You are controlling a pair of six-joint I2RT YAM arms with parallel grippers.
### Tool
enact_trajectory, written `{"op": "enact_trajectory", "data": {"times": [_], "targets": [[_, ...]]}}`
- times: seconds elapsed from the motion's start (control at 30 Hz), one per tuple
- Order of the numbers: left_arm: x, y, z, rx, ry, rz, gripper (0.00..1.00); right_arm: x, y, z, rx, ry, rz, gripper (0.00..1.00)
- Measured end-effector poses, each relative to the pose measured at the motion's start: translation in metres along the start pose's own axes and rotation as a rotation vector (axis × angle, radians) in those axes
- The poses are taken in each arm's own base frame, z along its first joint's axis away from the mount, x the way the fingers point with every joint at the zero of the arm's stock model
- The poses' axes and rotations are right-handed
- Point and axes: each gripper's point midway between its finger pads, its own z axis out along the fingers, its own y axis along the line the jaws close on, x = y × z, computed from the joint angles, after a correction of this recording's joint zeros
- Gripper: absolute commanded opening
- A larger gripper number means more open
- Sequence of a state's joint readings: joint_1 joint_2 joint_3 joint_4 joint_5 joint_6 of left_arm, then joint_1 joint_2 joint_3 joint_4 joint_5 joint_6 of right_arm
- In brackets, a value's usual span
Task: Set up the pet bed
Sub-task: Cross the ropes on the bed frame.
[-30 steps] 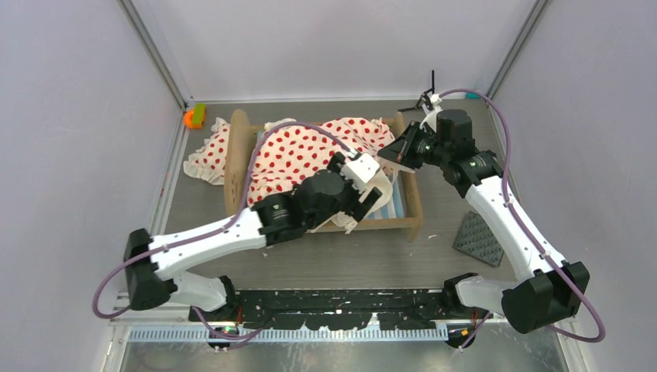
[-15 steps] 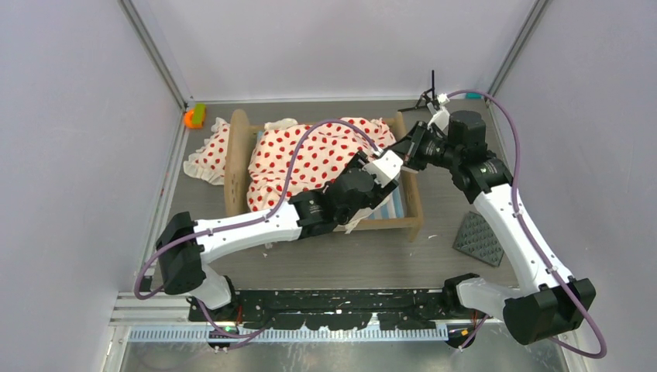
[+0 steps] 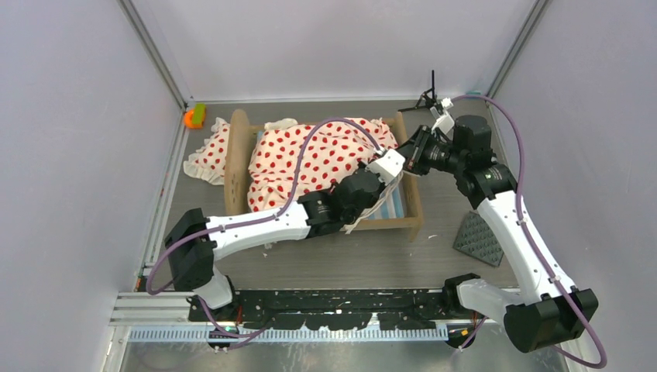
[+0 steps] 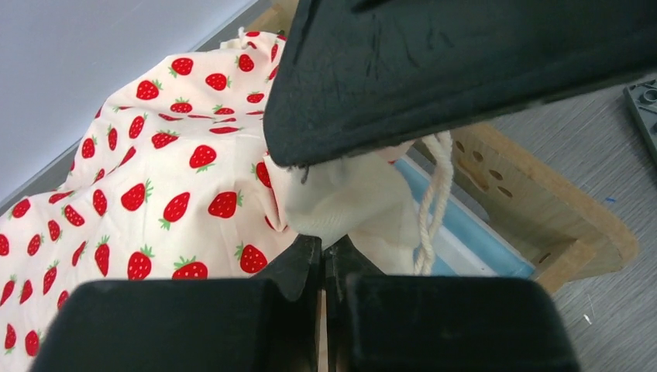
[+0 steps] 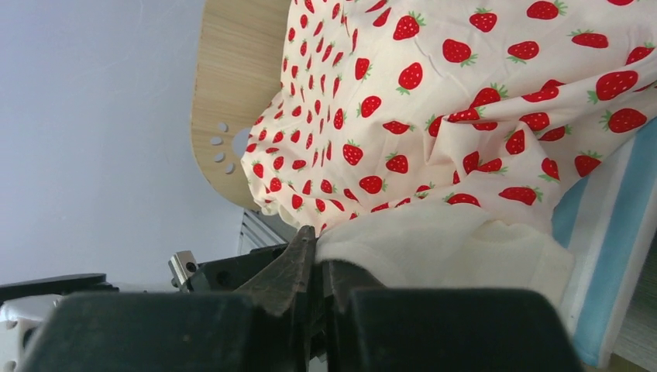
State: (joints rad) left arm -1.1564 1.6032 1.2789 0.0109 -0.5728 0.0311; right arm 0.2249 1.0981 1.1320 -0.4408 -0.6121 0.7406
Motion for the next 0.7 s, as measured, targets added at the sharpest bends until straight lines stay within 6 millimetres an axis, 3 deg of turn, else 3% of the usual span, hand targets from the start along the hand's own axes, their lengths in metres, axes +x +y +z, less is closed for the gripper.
{"op": "enact_trajectory", "data": {"times": [0.07, 0.17, 0.3, 0.43, 0.53, 0.7], "targets": [[0.003, 0.0, 0.004, -0.002, 0.014, -0.007, 0.0, 0.001, -0.002, -0.002, 0.008, 0.003, 0.006, 0.38], [0.005, 0.006, 0.009, -0.009, 0.045, -0.031, 0.0, 0.001, -0.01, -0.008, 0.05, -0.012, -0.015, 0.45], [0.007, 0.033, 0.019, -0.03, 0.078, -0.101, 0.0, -0.002, -0.024, -0.023, 0.152, -0.074, -0.077, 0.45], [0.008, 0.061, 0.021, -0.057, 0.119, -0.12, 0.0, -0.002, -0.024, -0.046, 0.199, -0.138, -0.163, 0.33], [-0.005, 0.066, 0.018, -0.046, 0.114, -0.126, 0.0, 0.002, -0.024, -0.058, 0.203, -0.165, -0.211, 0.28], [-0.027, 0.068, 0.01, -0.014, 0.105, -0.117, 0.0, 0.022, -0.05, -0.052, 0.225, -0.134, -0.197, 0.35]]}}
